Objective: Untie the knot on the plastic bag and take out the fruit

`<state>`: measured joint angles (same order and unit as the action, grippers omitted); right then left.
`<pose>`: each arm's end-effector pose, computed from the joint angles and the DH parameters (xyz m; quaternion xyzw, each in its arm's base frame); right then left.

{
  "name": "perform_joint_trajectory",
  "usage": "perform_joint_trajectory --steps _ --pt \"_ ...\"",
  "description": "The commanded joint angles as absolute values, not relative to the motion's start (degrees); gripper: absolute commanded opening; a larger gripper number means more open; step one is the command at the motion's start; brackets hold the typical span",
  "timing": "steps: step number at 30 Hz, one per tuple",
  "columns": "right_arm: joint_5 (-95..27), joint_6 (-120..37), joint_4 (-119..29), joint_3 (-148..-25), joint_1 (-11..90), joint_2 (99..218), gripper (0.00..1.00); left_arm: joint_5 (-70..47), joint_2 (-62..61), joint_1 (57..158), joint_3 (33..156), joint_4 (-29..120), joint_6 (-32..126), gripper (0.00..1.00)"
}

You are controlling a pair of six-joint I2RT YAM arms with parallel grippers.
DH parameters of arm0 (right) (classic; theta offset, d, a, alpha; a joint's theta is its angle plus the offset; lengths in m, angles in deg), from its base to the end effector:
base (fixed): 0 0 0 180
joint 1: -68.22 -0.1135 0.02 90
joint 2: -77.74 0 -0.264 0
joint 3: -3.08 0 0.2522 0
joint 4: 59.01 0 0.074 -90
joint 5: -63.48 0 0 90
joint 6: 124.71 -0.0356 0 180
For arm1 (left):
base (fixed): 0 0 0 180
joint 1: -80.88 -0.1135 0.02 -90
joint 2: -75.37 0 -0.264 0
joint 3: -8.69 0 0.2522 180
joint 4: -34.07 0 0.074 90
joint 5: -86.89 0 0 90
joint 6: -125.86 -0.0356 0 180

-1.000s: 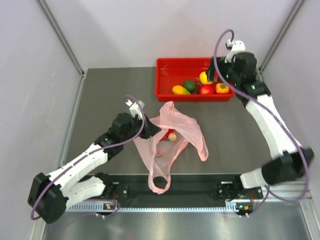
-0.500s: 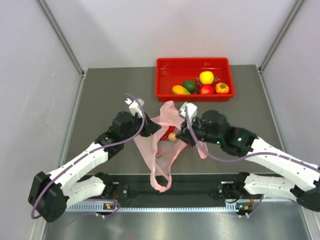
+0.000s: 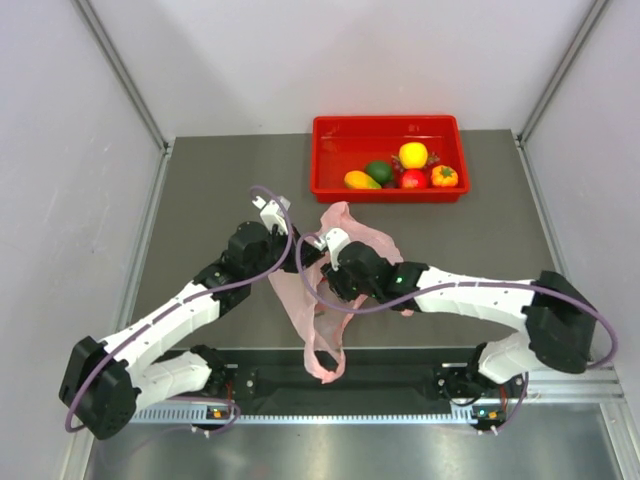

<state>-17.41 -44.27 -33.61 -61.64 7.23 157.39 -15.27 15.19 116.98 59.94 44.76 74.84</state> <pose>0.1502 0.2592 0.2376 -0.3625 0.8295 0.1829 0.3834 0.1898 -0.1477 0.2669 0.0406 0.8139 -0.4178 0.4016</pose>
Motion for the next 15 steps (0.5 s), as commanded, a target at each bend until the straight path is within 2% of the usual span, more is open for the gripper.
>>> perform_joint_trajectory --steps 1,3,6,10,15 --pt "-10.7 -44.6 -42.9 -61.4 8.1 161.0 0.41 -15.1 15.2 117.1 61.8 40.4 75.1 0.0" --pt "-9.2 -44.5 -44.4 -61.5 9.1 163.4 0.55 -15.4 15.1 117.1 61.8 40.4 75.0 0.0" --pt "-7.6 -44.3 -47.1 -61.6 10.8 166.1 0.63 -15.5 14.9 117.1 61.6 40.4 75.1 0.0" --pt "-5.0 -43.4 -49.7 -61.0 12.0 168.8 0.68 -15.2 15.3 117.1 60.9 40.4 74.8 0.0" --pt "-8.0 -43.5 -53.2 -60.2 14.3 172.6 0.66 -14.5 16.4 117.1 59.7 40.5 74.6 0.0"
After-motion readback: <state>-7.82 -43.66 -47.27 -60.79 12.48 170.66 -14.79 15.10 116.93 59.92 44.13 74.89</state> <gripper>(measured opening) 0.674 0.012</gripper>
